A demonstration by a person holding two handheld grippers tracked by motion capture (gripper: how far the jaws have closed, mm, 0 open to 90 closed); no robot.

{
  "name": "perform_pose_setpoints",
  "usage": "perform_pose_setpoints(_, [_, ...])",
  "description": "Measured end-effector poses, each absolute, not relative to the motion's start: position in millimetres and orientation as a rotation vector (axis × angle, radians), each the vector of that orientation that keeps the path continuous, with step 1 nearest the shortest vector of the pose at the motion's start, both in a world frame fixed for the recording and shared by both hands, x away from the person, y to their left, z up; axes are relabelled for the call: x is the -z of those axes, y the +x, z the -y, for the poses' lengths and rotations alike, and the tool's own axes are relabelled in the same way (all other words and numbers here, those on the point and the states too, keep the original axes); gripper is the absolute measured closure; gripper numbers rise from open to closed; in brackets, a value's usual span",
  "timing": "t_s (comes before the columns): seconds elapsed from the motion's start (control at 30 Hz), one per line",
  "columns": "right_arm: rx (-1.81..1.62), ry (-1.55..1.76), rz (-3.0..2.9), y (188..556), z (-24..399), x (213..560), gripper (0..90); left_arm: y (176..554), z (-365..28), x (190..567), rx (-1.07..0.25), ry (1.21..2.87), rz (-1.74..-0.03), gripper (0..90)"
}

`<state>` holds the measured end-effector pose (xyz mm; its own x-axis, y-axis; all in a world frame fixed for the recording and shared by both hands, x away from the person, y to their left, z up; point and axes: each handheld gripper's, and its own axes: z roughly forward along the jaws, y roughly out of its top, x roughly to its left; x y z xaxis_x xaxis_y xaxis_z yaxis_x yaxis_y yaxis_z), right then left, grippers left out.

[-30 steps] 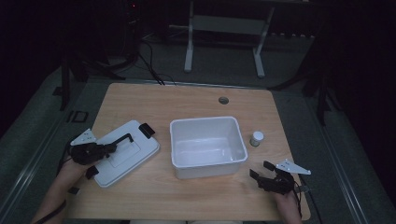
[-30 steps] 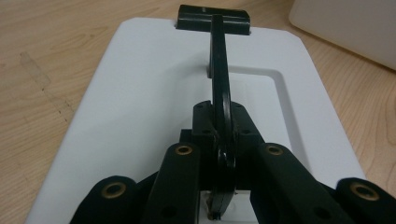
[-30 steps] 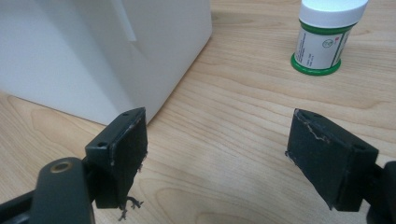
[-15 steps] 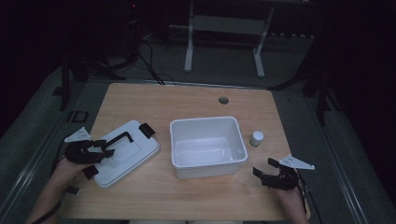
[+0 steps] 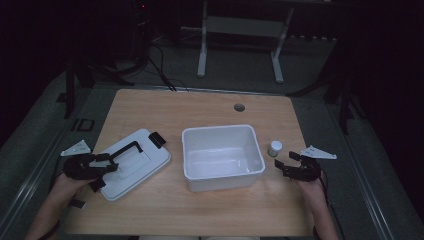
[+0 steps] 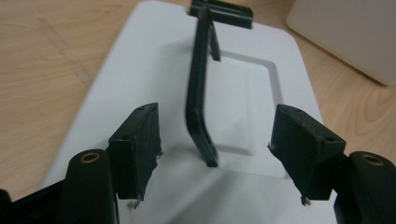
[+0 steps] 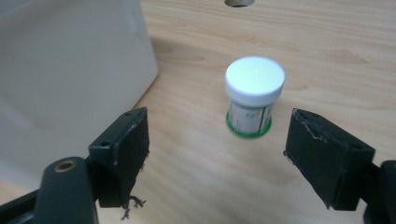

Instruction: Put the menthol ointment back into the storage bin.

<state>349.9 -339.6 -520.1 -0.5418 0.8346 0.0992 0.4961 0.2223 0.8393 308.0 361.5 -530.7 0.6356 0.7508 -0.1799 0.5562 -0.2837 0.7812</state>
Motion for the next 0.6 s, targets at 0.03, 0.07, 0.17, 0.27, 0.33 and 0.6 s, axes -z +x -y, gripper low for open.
perform_pose_setpoints(0.03, [-1.245,1.222,-2.138,353.8,338.6,520.2,22.6,307.6,-360.6,531.6,-0.275,1.975,-1.024,32.9])
perform_pose_setpoints(0.07, [-1.249,1.215,-2.14,357.5,337.5,520.5,23.1,306.8,-360.0,532.3,-0.28,1.976,-1.024,32.9])
perform_pose_setpoints(0.17, [-1.248,1.208,-2.142,368.0,333.8,522.8,23.1,305.4,-359.1,534.7,-0.275,1.976,-1.026,32.9])
perform_pose_setpoints(0.27, [-1.193,1.211,-2.152,378.2,327.8,524.7,23.7,304.8,-357.9,535.4,-0.262,1.992,-1.022,32.9])
perform_pose_setpoints(0.33, [-1.154,1.219,-2.152,385.4,325.3,525.7,24.1,305.0,-357.4,536.3,-0.252,1.998,-1.023,32.9])
perform_pose_setpoints(0.6, [-1.111,1.271,-2.165,405.8,320.9,533.3,31.9,305.4,-359.7,538.2,-0.257,1.994,-1.037,32.9])
